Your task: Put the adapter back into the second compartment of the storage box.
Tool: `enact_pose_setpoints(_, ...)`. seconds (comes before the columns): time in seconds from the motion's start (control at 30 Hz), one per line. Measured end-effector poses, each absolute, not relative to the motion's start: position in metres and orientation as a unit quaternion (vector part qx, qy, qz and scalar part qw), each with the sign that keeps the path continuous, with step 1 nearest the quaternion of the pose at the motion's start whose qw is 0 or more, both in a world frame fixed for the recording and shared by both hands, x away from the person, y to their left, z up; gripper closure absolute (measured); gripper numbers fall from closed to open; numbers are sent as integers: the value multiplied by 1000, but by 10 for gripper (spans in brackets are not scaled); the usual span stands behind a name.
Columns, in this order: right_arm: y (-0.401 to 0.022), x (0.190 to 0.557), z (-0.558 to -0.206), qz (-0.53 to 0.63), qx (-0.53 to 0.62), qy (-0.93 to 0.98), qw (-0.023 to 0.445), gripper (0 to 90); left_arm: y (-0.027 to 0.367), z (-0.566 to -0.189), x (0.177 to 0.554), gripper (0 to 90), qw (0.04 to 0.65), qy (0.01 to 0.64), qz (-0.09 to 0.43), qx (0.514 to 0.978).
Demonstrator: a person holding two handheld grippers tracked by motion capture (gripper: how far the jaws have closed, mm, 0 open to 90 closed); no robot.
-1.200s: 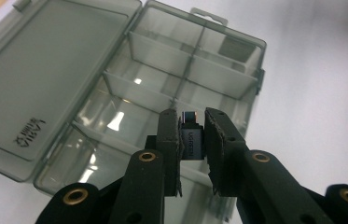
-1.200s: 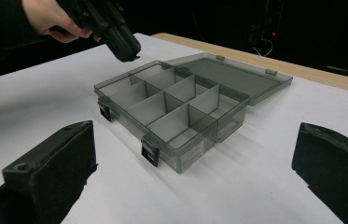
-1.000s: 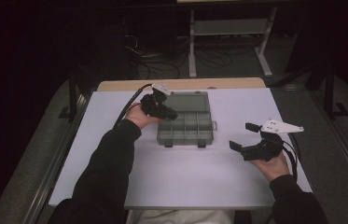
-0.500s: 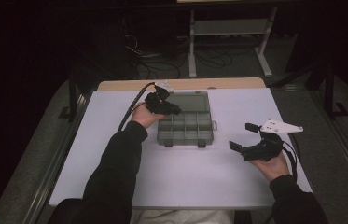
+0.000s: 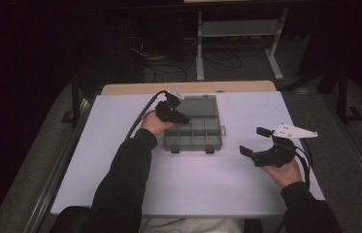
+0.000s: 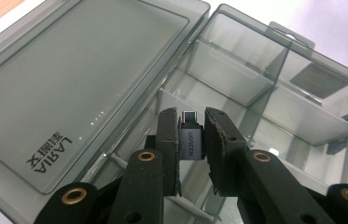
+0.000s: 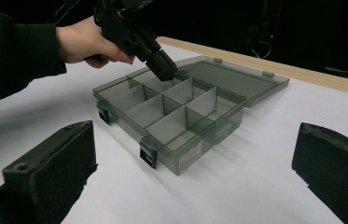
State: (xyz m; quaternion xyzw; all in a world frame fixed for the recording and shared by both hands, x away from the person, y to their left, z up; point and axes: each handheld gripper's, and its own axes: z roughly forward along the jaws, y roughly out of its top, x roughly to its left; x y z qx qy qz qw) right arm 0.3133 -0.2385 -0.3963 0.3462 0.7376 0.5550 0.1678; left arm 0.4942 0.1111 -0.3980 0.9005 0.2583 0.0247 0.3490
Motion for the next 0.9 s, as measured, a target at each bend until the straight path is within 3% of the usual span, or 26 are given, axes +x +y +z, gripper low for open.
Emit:
enact_pose_setpoints(0.57,-238,314,-397,552,346,740,167,0,120,-379,484,452,363,235,17,902)
enact_pose_setpoints(0.7,-237,314,-397,552,346,740,167,0,124,-377,480,355,370,233,16,899)
enact_pose_setpoints(0.87,-237,314,-397,551,346,741,167,0,126,-372,472,133,372,222,24,901)
enact_pose_setpoints(0.9,-237,314,-397,551,346,741,167,0,127,-372,471,123,373,221,24,901)
